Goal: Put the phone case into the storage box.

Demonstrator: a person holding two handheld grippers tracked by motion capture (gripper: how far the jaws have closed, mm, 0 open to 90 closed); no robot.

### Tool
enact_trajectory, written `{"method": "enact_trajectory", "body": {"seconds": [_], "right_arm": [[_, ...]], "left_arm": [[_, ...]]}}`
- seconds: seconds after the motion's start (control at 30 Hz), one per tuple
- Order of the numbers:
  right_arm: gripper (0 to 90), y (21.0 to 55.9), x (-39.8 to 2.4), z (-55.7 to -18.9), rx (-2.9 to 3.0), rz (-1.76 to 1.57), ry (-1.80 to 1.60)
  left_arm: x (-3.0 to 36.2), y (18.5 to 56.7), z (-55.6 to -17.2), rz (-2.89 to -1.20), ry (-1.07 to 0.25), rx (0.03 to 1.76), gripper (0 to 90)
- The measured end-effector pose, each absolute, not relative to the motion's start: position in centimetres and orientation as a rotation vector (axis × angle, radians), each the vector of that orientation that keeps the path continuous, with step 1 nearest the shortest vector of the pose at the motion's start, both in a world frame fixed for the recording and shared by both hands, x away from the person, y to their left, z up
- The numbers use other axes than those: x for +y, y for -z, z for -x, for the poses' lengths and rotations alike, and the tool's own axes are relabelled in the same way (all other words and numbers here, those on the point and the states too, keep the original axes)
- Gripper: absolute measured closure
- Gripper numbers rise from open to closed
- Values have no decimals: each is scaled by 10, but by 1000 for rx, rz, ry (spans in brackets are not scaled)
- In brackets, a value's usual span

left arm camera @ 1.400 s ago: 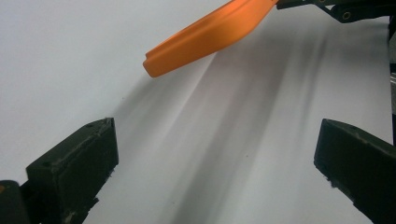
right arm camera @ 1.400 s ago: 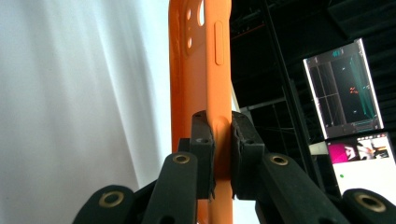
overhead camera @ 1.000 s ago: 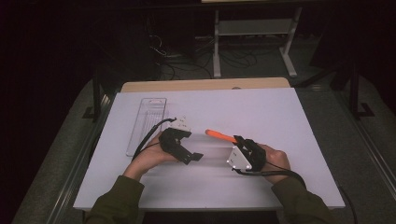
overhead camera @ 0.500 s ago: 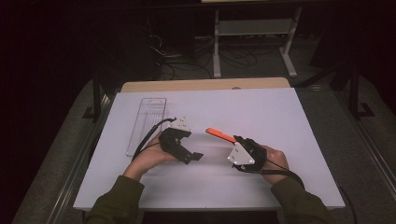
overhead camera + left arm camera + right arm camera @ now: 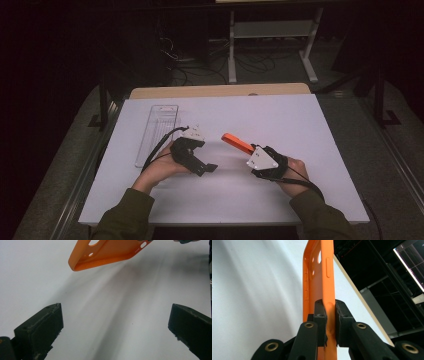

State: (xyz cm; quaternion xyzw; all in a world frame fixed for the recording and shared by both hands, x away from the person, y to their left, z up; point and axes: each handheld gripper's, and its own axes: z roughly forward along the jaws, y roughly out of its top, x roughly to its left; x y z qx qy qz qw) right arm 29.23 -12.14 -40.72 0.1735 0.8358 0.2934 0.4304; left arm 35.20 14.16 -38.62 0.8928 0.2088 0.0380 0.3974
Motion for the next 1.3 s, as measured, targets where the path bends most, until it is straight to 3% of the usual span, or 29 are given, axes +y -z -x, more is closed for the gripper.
{"method": "enact_trajectory", "body": {"seconds": [1.3], "right_arm": [[798,406,-126,-302,2174,-726,-927]], "left_arm": [[141,386,-351,-2253,-89,549,0]]}}
